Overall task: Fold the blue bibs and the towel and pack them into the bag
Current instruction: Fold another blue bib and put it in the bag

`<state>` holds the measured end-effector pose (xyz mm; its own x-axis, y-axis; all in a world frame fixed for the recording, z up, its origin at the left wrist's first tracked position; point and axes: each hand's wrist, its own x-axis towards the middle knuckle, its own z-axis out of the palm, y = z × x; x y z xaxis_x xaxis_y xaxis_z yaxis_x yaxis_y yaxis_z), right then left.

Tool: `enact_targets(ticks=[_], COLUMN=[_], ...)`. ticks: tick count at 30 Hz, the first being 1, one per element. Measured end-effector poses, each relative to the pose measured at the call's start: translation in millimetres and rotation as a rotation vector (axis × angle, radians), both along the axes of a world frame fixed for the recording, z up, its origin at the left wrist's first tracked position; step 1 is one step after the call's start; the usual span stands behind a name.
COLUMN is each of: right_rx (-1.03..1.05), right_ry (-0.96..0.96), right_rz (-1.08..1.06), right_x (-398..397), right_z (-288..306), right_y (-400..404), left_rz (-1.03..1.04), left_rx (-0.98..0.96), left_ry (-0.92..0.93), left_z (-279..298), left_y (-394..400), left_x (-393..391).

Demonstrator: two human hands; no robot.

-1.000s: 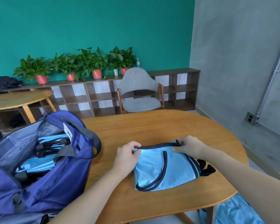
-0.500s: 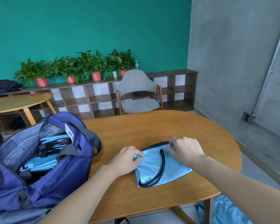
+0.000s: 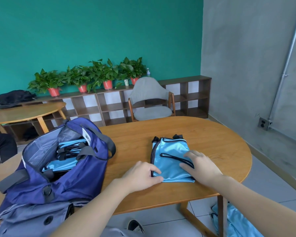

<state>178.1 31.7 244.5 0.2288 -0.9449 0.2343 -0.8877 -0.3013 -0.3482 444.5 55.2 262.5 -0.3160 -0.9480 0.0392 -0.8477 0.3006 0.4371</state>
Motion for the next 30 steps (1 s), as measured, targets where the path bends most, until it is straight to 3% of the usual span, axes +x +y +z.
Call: enact_targets(ticks=[4, 8, 14, 20, 30], right_rx=[0.036, 0.004, -0.048, 0.099, 0.052], right_ry=[-0.057, 0.002, 0.011, -0.155, -0.142], right_rz=[0.229, 0.312, 0.293, 0.137, 0.134], right_x=[-4.6, -3.0, 4.4, 8.3, -12.3], right_z=[2.3, -2.5, -7.4, 1.9, -0.5], right_y=[19.7, 30.1, 30.3, 30.0, 33.6], left_rz=[-0.034, -0.084, -0.082, -0.067, 0.060], left_rx=[-0.116, -0.072, -0.099, -0.185, -0.151], left_ry=[-0.075, -0.071, -0.061, -0.115, 0.212], left_z=[1.9, -4.2, -5.9, -2.3, 11.6], left_y=[6.6, 5.9, 10.4, 10.9, 11.9], left_x=[4.2, -0.1, -13.5, -21.7, -19.2])
